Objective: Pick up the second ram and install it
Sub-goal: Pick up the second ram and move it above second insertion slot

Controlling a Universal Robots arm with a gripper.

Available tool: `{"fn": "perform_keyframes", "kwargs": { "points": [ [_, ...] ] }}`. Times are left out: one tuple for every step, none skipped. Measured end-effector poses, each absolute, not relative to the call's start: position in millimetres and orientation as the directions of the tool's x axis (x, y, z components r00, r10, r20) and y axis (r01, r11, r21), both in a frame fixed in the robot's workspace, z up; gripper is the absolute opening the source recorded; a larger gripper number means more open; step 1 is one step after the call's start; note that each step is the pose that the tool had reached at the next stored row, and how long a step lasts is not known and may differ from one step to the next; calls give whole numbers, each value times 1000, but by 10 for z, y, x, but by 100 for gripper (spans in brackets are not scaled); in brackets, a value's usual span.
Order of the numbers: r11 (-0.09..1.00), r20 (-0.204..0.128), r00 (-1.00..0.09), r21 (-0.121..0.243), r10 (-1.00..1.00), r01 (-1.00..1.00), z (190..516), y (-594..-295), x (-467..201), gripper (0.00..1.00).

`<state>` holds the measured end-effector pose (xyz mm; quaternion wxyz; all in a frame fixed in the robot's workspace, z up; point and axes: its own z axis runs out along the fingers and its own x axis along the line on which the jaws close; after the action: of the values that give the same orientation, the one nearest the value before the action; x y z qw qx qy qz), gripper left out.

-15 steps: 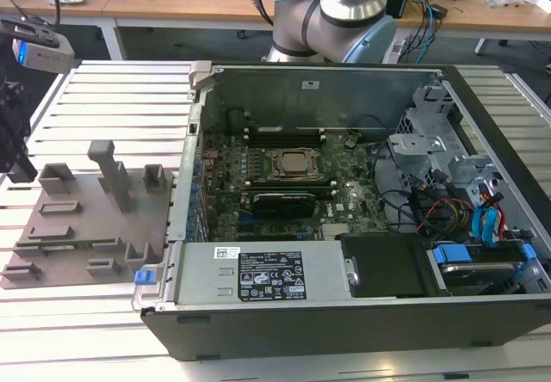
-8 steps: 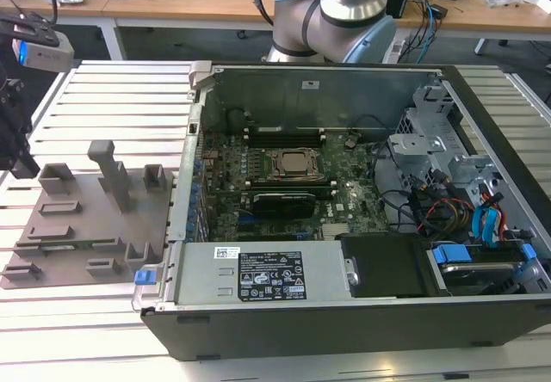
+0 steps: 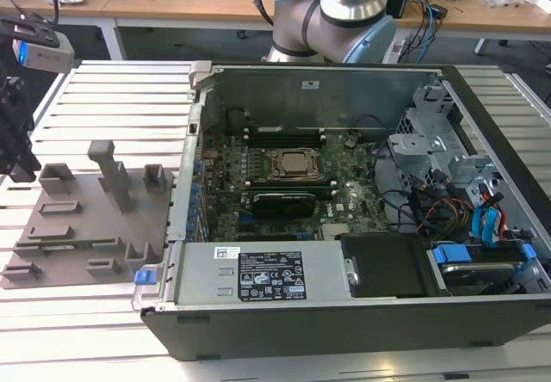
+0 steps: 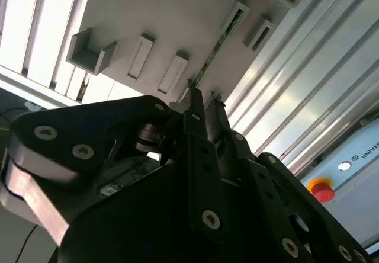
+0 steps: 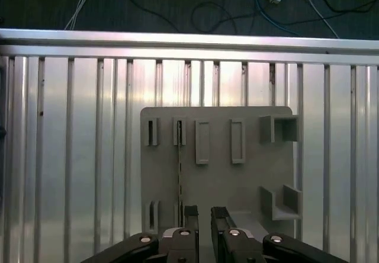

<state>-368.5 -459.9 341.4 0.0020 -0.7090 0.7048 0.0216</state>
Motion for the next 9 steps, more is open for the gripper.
{"fn": "perform_keyframes", "kwargs": {
  "points": [
    [18, -32, -19, 28, -999, -999, 3409, -4599, -3685, 24],
    [46, -28, -47, 27, -999, -999, 3404, -4599, -3685, 24],
    [50, -26, -51, 27, -998, -998, 3404, -4600, -3685, 24],
    [50, -26, -51, 27, -998, -998, 3404, -4600, -3685, 24],
    [50, -26, -51, 27, -998, -998, 3381, -4599, -3685, 24],
    [51, -26, -51, 27, -998, -998, 3338, -4600, -3685, 24],
    [51, -26, -51, 27, -998, -998, 3284, -4611, -3684, 24],
    [51, -26, -51, 27, -998, -998, 3245, -4627, -3684, 24],
    [51, -26, -51, 27, -998, -998, 3201, -4654, -3684, 24]
  ]
}}
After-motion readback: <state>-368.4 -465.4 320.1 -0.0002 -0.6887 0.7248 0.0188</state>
